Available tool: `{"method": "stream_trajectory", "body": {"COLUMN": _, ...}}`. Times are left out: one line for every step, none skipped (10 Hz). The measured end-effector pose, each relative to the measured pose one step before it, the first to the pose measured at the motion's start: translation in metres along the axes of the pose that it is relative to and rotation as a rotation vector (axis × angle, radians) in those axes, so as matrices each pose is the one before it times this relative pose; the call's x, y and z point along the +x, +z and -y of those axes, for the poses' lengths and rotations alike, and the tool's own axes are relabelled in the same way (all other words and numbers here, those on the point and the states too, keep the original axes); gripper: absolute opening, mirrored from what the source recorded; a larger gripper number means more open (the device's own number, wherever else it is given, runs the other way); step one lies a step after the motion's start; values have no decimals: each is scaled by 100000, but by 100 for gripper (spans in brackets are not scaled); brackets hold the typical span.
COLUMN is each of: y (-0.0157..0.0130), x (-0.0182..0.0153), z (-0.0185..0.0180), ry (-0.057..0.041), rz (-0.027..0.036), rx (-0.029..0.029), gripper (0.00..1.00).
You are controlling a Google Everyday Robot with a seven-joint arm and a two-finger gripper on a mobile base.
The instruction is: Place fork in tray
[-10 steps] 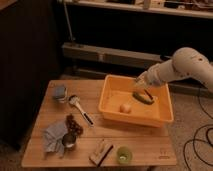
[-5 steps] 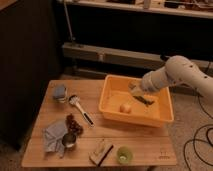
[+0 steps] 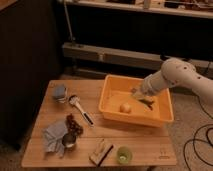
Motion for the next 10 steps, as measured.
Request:
{"method": "stream_trajectory", "body": {"y": 115, "x": 534, "z": 64, "ry": 111, "rz": -2029, "rx": -158, "gripper": 0}}
{"method": "stream_trajectory", "body": {"y": 181, "x": 675, "z": 77, "ry": 466, "rz": -1639, "rx": -253, "gripper": 0}}
{"method": "stream_trajectory", "body": {"y": 57, "x": 417, "z": 81, "ry": 457, "rz": -581, "rx": -152, "gripper": 0}}
{"method": "stream_trajectory", "body": {"y": 181, "x": 435, "z": 85, "ry": 510, "rz": 106, "rx": -465, "gripper": 0}}
{"method": "stream_trajectory", "body": {"y": 184, "x": 183, "z": 100, "ry": -824, "rz": 731, "rx": -621, "gripper": 0}}
{"method": "stream_trajectory", "body": {"y": 271, "x": 227, "z": 43, "ry": -1499, "rz": 434, "rx": -696, "gripper": 0}}
{"method": "stream_trajectory", "body": {"y": -70, "x": 74, "z": 72, "ry": -717, "rz": -461, "rx": -95, "gripper": 0}}
{"method": "stream_trajectory", "body": {"y": 258, "x": 416, "z": -27, "ry": 1204, "rz": -1870, "rx": -544, "gripper": 1}}
{"method": "stream_trajectory", "body": {"y": 36, "x": 177, "z": 1, "ry": 1326, "rz": -1392, "rx": -12, "gripper": 9}}
{"method": "stream_trajectory", "body": {"y": -109, "x": 634, "z": 114, "ry": 1417, "rz": -722, "rx": 299, "gripper": 19}}
